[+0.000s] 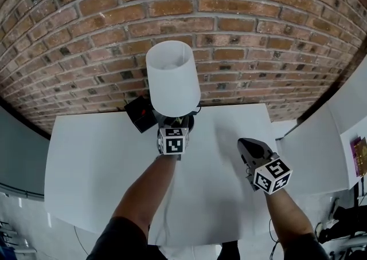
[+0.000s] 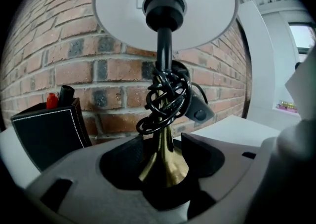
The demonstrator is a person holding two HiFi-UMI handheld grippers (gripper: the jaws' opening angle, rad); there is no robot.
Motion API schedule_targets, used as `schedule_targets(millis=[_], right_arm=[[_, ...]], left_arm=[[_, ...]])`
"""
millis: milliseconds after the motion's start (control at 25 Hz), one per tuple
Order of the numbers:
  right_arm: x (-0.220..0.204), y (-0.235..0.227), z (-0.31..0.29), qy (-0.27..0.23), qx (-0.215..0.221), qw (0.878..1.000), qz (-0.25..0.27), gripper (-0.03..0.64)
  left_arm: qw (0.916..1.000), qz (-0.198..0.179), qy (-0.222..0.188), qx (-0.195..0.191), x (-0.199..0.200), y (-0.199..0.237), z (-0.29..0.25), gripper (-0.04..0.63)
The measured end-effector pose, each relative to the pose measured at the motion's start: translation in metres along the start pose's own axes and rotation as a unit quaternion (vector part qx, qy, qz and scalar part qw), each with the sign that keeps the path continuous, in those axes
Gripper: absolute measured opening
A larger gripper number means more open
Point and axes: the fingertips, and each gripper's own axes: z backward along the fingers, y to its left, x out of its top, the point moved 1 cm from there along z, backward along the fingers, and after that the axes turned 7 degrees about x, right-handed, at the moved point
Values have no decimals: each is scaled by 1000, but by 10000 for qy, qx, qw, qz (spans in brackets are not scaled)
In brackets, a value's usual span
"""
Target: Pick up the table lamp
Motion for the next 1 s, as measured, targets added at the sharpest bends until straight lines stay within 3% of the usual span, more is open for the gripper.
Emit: schedule_targets(millis=[120, 200, 400, 1000], right_arm=[[1, 1, 1, -1, 16, 10000, 14, -6], [1, 1, 1, 7, 18, 10000, 10, -6], [-6, -2, 4, 73, -6, 10000, -26, -6], [12, 3, 6, 111, -59, 9998, 121, -6]], left_arm=[[9992, 369, -76, 94, 5, 0, 0, 235], [9990, 392, -111, 202, 7, 4, -4, 220], [9999, 148, 6, 79, 9, 1, -9, 156], [9980, -267, 232, -526, 11, -2, 12, 138]])
